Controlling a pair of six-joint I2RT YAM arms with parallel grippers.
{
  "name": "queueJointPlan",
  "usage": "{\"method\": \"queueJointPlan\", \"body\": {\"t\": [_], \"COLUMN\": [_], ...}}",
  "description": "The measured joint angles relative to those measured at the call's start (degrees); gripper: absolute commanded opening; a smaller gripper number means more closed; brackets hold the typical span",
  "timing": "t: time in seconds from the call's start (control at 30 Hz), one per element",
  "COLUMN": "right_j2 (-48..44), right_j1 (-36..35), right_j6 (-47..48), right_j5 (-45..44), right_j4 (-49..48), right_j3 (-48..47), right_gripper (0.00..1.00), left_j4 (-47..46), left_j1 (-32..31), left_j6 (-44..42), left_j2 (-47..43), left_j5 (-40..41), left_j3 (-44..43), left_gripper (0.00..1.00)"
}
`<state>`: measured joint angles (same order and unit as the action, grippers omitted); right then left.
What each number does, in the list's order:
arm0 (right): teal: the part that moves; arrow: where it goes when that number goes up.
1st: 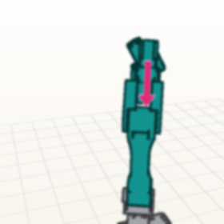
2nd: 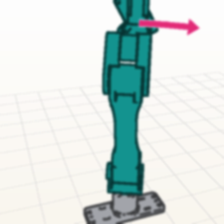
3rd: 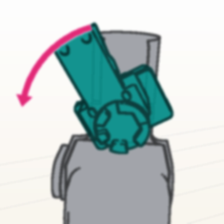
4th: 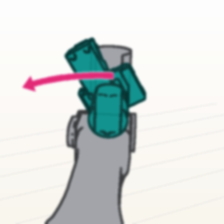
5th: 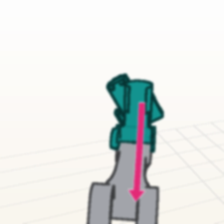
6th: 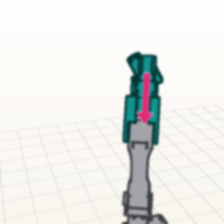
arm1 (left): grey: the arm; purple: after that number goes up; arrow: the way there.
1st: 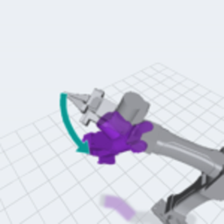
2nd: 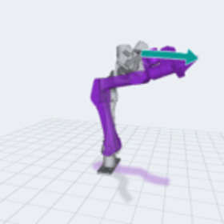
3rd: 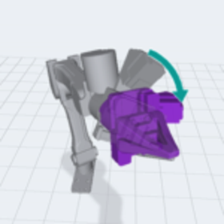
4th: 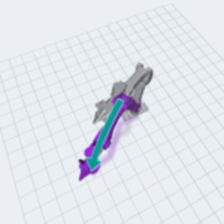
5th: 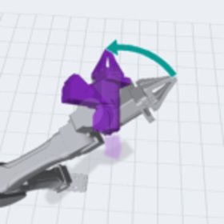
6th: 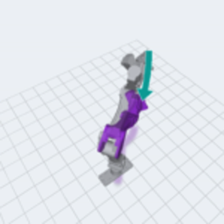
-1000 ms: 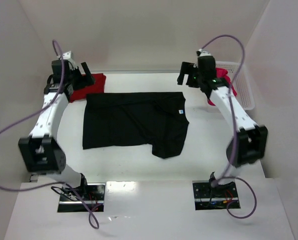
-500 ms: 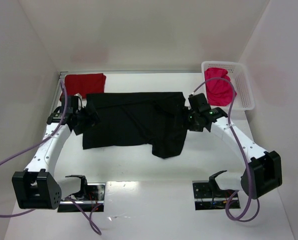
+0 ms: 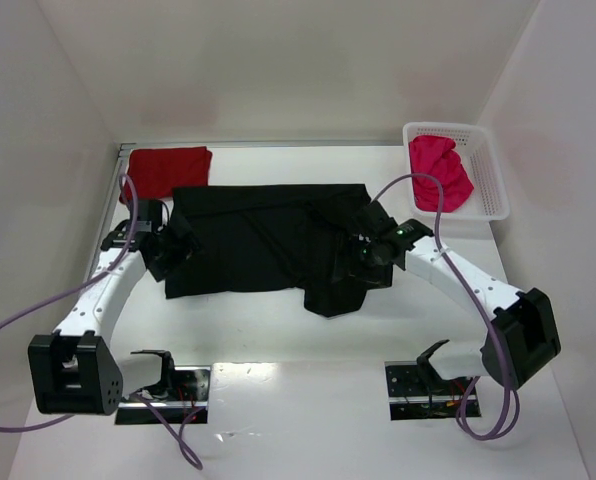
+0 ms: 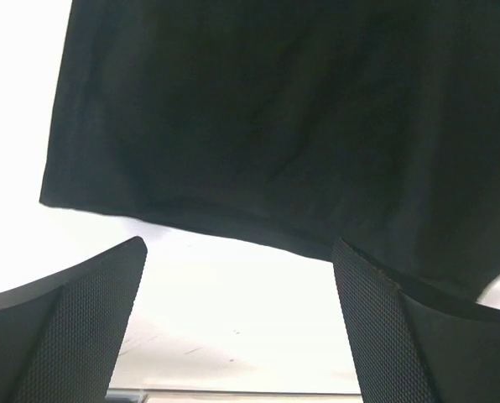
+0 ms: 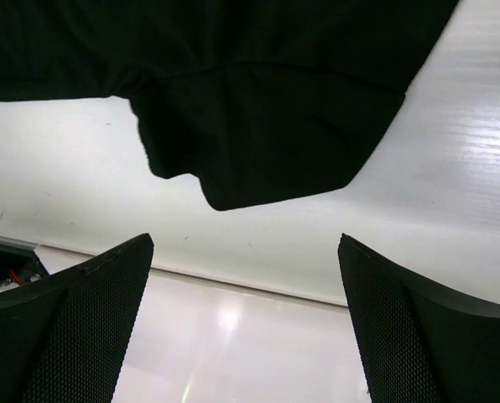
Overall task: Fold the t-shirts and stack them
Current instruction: Grap the side of the flattened tshirt closest away from the robot with both arms
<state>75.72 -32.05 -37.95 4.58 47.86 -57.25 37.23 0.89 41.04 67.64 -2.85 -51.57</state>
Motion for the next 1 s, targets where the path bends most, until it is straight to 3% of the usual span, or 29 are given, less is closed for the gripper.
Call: {"method": "queueJointPlan", "body": {"t": [0.27,0.9,1.0], "right_j2": [2.47,4.44,4.48], "right_j1": [0.00,0.00,0.00], "right_j6": [-1.64,-0.74,-0.50], "right_j5": [-0.22,0.22,0.22], "right_j4": [-0.42,-1.73,-1.77], "right_j3": [1.42,1.36,1.33], "right_gripper": [0.96,0.98,0.98], "left_j4": [0.13,2.14,1.51], "left_j1": [-0.02,2.05,2.21], "left_j6": [3.19,14.99,16.35], "left_j2": [6.25,6.86,8.46], "left_j5": [4.48,19.30,19.30], "left_j3": [3.87,6.32,7.41], "left_gripper": [0.99,0.99,0.94]}}
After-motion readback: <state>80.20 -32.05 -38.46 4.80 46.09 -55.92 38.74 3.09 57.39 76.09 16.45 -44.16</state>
